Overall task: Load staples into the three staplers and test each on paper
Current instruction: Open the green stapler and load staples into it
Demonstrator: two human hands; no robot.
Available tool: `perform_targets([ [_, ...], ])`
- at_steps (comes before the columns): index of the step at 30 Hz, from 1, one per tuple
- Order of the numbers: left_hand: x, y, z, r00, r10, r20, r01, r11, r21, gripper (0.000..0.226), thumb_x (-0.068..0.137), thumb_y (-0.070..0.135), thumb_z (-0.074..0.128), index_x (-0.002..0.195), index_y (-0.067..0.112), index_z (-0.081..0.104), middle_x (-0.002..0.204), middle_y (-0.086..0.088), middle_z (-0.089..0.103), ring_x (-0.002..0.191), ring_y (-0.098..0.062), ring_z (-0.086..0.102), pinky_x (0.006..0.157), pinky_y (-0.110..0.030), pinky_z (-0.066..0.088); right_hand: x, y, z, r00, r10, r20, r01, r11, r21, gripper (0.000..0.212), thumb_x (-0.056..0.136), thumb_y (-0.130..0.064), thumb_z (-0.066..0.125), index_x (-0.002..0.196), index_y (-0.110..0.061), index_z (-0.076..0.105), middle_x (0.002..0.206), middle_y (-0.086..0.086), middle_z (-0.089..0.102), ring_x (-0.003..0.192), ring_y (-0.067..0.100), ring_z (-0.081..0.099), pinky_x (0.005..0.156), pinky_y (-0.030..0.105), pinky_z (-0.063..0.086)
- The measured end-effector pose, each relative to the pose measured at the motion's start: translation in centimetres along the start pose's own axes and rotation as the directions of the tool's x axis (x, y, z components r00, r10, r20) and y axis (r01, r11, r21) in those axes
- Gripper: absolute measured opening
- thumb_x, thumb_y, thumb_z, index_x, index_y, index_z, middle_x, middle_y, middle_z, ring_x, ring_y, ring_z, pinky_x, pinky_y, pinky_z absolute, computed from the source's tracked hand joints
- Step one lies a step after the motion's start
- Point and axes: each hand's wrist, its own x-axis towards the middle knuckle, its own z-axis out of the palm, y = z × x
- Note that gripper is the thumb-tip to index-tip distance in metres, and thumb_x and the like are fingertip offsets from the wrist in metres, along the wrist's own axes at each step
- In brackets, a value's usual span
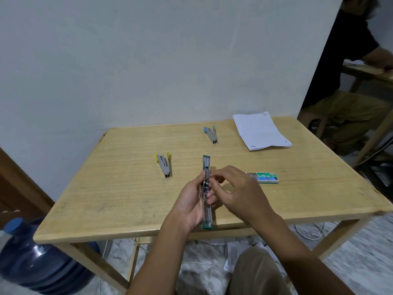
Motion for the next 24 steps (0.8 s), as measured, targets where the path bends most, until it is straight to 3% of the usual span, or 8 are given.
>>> perform_targets([
  [5, 0.0, 0.2, 0.0, 1.0, 0.009, -0.022, -0.009, 1.0, -0.002, 0.04, 0.101, 0.037, 0.041, 0.074, 0.01, 0.05, 0.047, -0.003, 0.039, 0.038, -0.013, 0.039, 0.042, -0.023, 0.033, 1.0, -0.7, 0.6, 0.997, 0.078, -0.009, -0.078, 0.993, -0.087, 0.011, 0.09, -0.027, 0.066, 0.097, -0.021, 0.072, 0.088, -0.007, 0.067, 0.075, 0.011, 0.064, 0.062, 0.031, 0.053],
  [9, 0.3, 0.1, -0.1, 0.999, 0.009, -0.038, -0.008, 1.0, 0.021, 0.046, 0.101, 0.035, 0.043, 0.063, 0.011, 0.053, 0.05, -0.002, 0.039, 0.038, -0.011, 0.037, 0.043, -0.021, 0.028, 2.1, -0.4, 0.7, 0.983, 0.172, 0.069, -0.165, 0.981, -0.1, 0.012, 0.093, -0.027, 0.062, 0.096, -0.02, 0.072, 0.09, -0.007, 0.067, 0.079, 0.012, 0.063, 0.068, 0.029, 0.05],
  [13, 0.5, 0.1, -0.4, 1.0, -0.015, -0.017, 0.014, 1.0, -0.002, 0.044, 0.1, 0.036, 0.044, 0.065, 0.011, 0.055, 0.054, -0.001, 0.039, 0.043, -0.011, 0.035, 0.052, -0.023, 0.019, 2.9, 0.3, 0.7, 0.97, 0.195, 0.147, -0.182, 0.979, -0.095, 0.014, 0.093, -0.028, 0.061, 0.097, -0.022, 0.074, 0.091, -0.007, 0.068, 0.083, 0.011, 0.062, 0.071, 0.025, 0.046],
  [17, 0.5, 0.2, -0.3, 1.0, -0.029, -0.012, 0.028, 0.999, -0.037, 0.043, 0.101, 0.034, 0.044, 0.066, 0.01, 0.055, 0.055, -0.002, 0.039, 0.045, -0.011, 0.034, 0.047, -0.021, 0.026, 3.2, 0.5, 0.9, 0.967, 0.205, 0.15, -0.189, 0.976, -0.111, 0.014, 0.091, -0.026, 0.063, 0.092, -0.021, 0.076, 0.087, -0.005, 0.068, 0.08, 0.013, 0.062, 0.067, 0.026, 0.043],
  [24, -0.2, 0.2, 0.7, 0.999, -0.036, -0.022, 0.035, 0.999, -0.041, 0.028, 0.099, 0.033, 0.047, 0.084, 0.009, 0.052, 0.058, -0.001, 0.037, 0.043, -0.01, 0.034, 0.038, -0.019, 0.031, 2.9, -0.1, 1.2, 0.95, 0.312, -0.005, -0.312, 0.95, -0.011, 0.011, 0.09, -0.025, 0.066, 0.095, -0.021, 0.075, 0.085, -0.007, 0.069, 0.076, 0.011, 0.061, 0.07, 0.031, 0.051],
])
